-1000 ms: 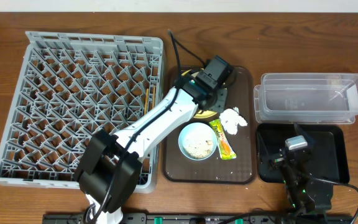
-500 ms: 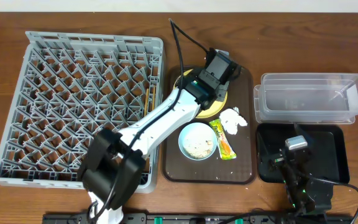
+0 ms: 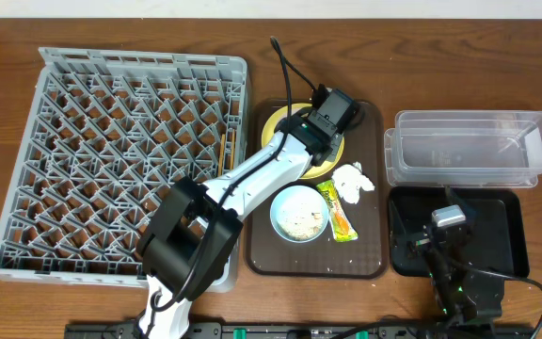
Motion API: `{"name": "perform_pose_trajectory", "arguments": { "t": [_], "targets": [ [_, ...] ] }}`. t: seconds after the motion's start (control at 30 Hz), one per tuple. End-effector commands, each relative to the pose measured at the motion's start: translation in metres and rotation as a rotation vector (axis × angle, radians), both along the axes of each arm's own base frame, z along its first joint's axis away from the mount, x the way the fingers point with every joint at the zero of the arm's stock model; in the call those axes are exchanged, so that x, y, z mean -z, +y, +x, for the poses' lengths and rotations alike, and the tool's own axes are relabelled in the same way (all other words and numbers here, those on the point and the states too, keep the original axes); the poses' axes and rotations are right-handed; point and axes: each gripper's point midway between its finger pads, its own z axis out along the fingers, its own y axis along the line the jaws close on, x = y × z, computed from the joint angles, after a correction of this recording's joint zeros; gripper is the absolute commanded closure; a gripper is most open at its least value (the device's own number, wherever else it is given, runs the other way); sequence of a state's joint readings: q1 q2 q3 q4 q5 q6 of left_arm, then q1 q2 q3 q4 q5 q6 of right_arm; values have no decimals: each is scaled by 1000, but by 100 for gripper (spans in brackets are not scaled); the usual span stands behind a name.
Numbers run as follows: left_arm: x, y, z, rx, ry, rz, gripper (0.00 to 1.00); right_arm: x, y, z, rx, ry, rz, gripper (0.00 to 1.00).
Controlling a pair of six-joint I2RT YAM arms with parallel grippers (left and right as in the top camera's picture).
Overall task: Sort waste into correct bins and load items into the dishwasher
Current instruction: 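Grasp the cream cup and lift it toward the dish rack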
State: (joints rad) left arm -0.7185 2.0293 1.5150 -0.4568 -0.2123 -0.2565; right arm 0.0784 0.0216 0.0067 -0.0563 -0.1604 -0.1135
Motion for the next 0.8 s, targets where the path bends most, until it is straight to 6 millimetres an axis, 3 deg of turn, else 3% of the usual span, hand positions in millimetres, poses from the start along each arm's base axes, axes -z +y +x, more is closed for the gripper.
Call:
{"name": "perform_pose_trajectory", "arguments": {
  "t": [0.0,0.23,0.47,0.63,0.77],
  "targets": [
    [-25,1,3,-9,-52,-15,92,1,0,0,-3,3,-4,1],
    [-67,9,6,-38,-139,-35,92,1,0,0,-3,3,-4,1],
    [-126,20,-4,-18,-166,-166,92,1,0,0,-3,3,-4,1],
    [-175,32,-15,80,-42,-499,92,1,0,0,-3,3,-4,1],
    [-211,65,-15,113,89,-812,92,1,0,0,-3,3,-4,1]
  ]
}}
